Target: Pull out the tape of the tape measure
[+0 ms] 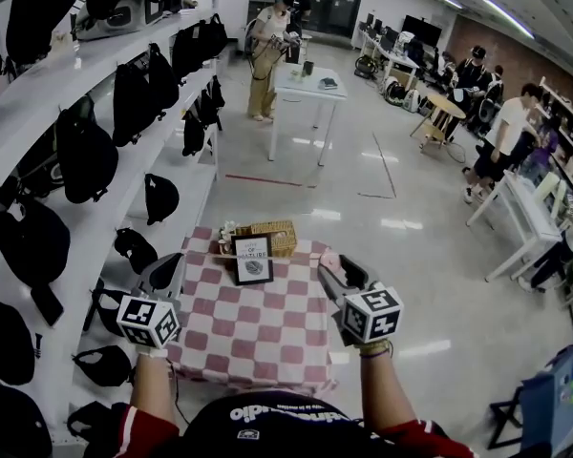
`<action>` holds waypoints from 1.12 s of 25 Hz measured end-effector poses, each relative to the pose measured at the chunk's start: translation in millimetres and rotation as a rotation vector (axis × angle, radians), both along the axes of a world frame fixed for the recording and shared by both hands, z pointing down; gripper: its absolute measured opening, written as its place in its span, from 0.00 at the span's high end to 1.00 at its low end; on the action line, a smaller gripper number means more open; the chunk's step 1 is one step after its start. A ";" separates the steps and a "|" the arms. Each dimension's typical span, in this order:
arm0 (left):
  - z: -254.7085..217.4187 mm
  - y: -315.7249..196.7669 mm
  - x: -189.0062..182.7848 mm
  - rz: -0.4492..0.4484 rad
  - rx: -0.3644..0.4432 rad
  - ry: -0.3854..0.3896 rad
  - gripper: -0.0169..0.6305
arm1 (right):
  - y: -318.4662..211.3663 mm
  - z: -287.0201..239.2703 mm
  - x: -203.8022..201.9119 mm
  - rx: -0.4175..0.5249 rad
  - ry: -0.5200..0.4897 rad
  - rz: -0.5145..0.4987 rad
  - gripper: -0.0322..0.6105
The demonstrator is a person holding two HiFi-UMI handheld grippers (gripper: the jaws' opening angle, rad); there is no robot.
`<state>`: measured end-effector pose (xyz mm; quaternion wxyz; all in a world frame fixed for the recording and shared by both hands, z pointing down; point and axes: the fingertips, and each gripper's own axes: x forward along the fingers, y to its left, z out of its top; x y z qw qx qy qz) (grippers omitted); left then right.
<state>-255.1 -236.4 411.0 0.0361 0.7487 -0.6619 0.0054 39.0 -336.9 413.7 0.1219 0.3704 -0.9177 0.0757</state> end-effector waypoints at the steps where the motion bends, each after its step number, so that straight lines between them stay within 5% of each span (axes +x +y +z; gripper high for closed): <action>1: 0.5 -1.2 3.6 0.010 0.001 0.004 0.96 | 1.0 1.0 -2.2 -0.003 0.001 -0.006 0.60; 28: 22.8 -9.6 5.8 0.027 -0.030 0.038 0.96 | 0.4 32.1 -5.2 -0.074 0.020 0.025 0.60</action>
